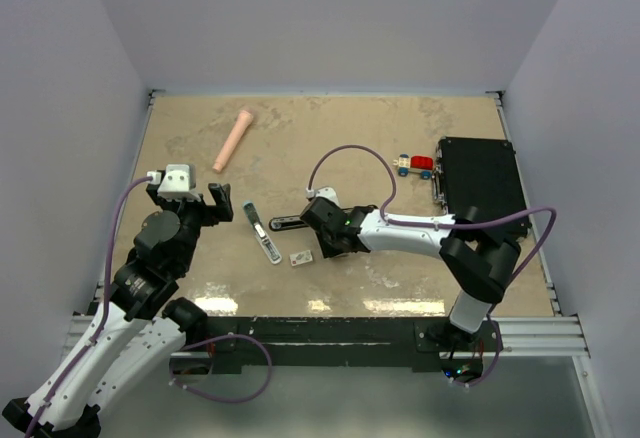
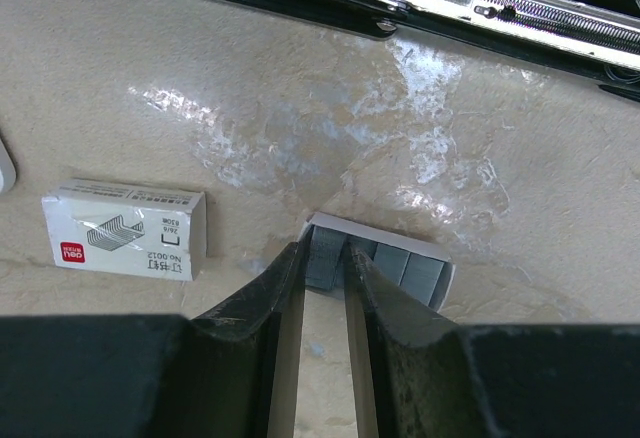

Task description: Load the staples into the stapler

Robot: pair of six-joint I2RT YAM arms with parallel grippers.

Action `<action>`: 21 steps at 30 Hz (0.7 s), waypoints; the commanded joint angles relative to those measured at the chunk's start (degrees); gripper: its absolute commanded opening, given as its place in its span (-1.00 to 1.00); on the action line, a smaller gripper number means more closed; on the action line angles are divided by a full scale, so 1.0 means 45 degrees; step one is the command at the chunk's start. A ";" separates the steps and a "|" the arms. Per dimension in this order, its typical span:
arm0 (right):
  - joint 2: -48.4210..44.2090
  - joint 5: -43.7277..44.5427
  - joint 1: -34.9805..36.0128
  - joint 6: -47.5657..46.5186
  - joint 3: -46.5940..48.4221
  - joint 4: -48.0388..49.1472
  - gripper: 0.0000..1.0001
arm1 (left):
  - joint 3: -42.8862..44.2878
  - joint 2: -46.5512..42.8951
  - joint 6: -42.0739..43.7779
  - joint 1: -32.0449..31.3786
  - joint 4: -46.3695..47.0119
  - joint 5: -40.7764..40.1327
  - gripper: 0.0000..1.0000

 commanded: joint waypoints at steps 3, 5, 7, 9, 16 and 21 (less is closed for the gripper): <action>0.0266 0.0124 -0.0037 0.0144 -0.0190 0.0169 -0.49 | -0.0118 -0.0072 0.0248 0.0092 0.0510 0.0100 0.79; 0.0266 0.0164 -0.0057 0.0125 -0.0190 0.0091 -0.50 | -0.0118 -0.0053 0.0249 0.0092 0.0529 0.0100 0.79; 0.0246 0.0378 -0.0057 0.0105 -0.0190 -0.0103 -0.51 | -0.0118 -0.0034 0.0248 0.0092 0.0529 0.0100 0.79; 0.0168 0.0418 -0.0037 0.0047 -0.0248 -0.0124 -0.54 | -0.0118 -0.0053 0.0249 0.0092 0.0529 0.0100 0.79; -0.0105 0.0437 -0.0077 -0.0090 -0.0112 -0.0299 -0.77 | -0.0118 -0.0034 0.0249 0.0092 0.0529 0.0100 0.79; -0.0632 0.0457 -0.0057 -0.0343 0.0200 -0.0573 -0.81 | -0.0118 0.0025 0.0249 0.0092 0.0548 0.0100 0.78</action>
